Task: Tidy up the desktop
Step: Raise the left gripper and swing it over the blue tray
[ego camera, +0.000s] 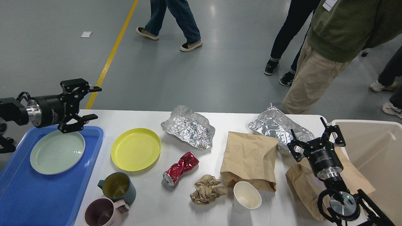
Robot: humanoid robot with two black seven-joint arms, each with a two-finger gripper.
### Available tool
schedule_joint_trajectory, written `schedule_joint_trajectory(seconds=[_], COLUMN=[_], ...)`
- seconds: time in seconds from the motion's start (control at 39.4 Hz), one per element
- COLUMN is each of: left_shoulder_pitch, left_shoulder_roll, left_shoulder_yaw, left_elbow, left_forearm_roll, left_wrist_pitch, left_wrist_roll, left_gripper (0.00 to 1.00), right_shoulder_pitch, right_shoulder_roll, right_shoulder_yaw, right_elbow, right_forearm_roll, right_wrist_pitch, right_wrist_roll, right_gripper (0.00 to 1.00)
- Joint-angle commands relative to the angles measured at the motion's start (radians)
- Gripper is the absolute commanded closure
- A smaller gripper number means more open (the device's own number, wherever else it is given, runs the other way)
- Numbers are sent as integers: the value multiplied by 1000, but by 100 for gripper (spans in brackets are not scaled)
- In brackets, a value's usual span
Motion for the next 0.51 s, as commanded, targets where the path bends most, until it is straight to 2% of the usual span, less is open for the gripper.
schedule_joint_trajectory(seconds=[0.0, 0.2, 0.25, 0.3, 0.36, 0.48], left_shoulder_pitch=[-271, -627, -732, -787, -889, -1032], left_shoulder_roll=[-108, -325, -432, -497, -587, -676], left_shoulder_yaw=[333, 730, 854, 911, 978, 1012], left_elbow=[-2, -68, -100, -132, -213, -339], left_forearm_roll=[4, 4, 4, 4, 2, -13], left_wrist_pitch=[-1, -3, -3, -4, -12, -68], left_wrist_roll=[18, 13, 2, 2, 7, 16], left_gripper=[3, 3, 3, 3, 3, 3], right_shoulder_pitch=[0, 0, -2, -2, -2, 0], right_shoulder_roll=[0, 1, 0, 1, 0, 0], right_shoulder_yaw=[0, 0, 0, 0, 0, 0], right_elbow=[2, 0, 0, 0, 0, 0], right_forearm_roll=[0, 0, 0, 0, 0, 0], right_wrist_pitch=[0, 0, 0, 0, 0, 0], right_wrist_roll=[0, 0, 0, 0, 0, 0], right_gripper=[0, 0, 0, 0, 0, 0])
